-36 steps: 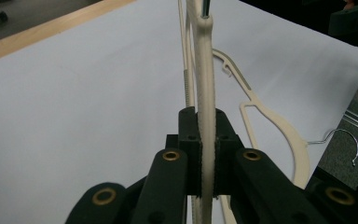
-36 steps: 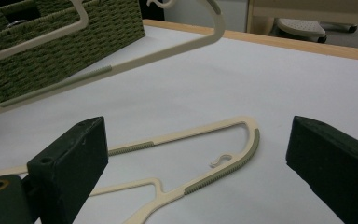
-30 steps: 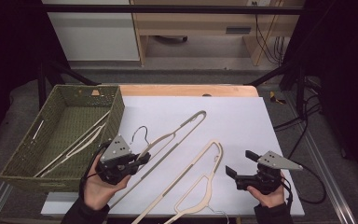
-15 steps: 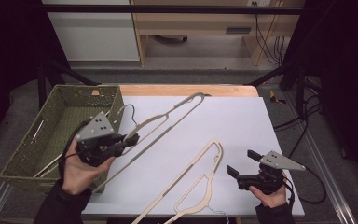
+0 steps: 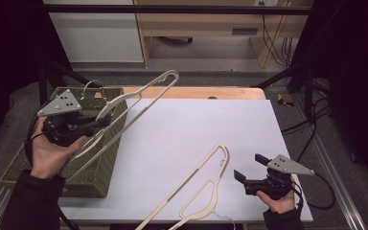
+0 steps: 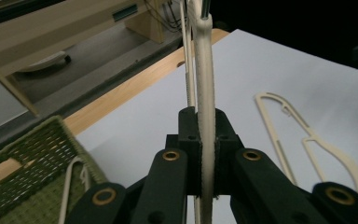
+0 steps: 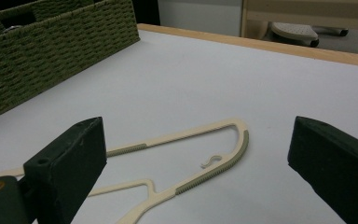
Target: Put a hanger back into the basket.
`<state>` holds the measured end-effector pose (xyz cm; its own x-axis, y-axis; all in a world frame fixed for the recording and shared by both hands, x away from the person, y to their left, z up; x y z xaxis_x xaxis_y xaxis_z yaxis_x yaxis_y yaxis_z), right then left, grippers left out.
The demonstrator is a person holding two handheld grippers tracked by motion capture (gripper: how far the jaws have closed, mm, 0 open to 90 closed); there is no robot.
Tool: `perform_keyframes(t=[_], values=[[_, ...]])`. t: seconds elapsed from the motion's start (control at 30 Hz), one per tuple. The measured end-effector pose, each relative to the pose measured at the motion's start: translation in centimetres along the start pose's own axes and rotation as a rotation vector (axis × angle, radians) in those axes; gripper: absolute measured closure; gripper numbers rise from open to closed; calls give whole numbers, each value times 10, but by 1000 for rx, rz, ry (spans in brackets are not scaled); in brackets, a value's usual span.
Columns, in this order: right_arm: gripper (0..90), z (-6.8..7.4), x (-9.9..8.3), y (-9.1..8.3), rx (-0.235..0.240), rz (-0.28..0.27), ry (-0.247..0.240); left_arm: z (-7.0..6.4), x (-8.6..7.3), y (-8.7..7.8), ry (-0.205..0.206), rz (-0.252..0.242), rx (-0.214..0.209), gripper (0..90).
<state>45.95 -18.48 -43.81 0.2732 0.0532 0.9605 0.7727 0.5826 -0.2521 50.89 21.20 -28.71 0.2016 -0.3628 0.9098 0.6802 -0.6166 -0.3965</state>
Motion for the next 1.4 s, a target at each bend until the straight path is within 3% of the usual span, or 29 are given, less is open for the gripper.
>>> perform_keyframes(t=[0.13, 0.2, 0.3, 0.5, 0.67, 1.13, 1.4], values=[[51, 0, 0, 1, 1, 2, 0, 22, -10, -3, 1, 19, 36, 857], [51, 0, -1, 1, 2, 3, -5, 33, -14, -4, 21, 24, 58, 857], [51, 0, -1, 0, 6, 5, -13, 48, -24, -6, 9, 57, 90, 857], [51, 1, -1, 1, 2, 7, -5, 72, -44, -12, 2, 84, 132, 857], [51, 0, -2, 2, 3, 12, -17, 90, -58, -19, 19, 109, 166, 857], [52, 1, -4, 2, 5, 20, -15, 127, -93, -29, 0, 137, 234, 857], [53, 0, -4, 2, 4, 21, -17, 132, -112, -26, 13, 181, 254, 857]])
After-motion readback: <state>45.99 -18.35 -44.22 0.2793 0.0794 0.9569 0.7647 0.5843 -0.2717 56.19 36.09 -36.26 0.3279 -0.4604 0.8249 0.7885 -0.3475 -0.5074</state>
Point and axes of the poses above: each handheld gripper's, and its own axes: y roughly forward along the jaws, x roughly out of its top, z roughly to its left, the point moved 10 cm from there along y, roughly forward along the jaws, and after that the axes turned 7 degrees about -z, right-handed, at the moved point
